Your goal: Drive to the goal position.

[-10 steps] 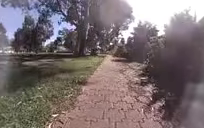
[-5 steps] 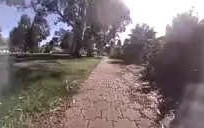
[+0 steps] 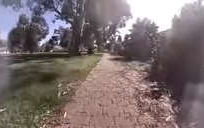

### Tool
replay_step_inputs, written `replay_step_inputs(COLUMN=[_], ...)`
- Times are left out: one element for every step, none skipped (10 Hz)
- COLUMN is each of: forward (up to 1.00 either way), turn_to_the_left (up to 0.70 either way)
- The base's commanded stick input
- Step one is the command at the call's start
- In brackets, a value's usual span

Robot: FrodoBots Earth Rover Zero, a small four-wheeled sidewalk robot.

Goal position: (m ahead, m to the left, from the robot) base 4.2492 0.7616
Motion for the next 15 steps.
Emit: replay_step_inputs(forward=[0.7, 0.7, 0.7, 0.7, 0.7, 0.7, 0.7, 0.7, 0.7, 0.7, 0.7, 0.7, 0.7, 0.7, 0.7], turn_to_the_left=[0.0, 0.0, 0.0, 0.0, 0.0, 0.0, 0.0, 0.0, 0.0, 0.0, 0.0, 0.0, 0.0, 0.0, 0.0])
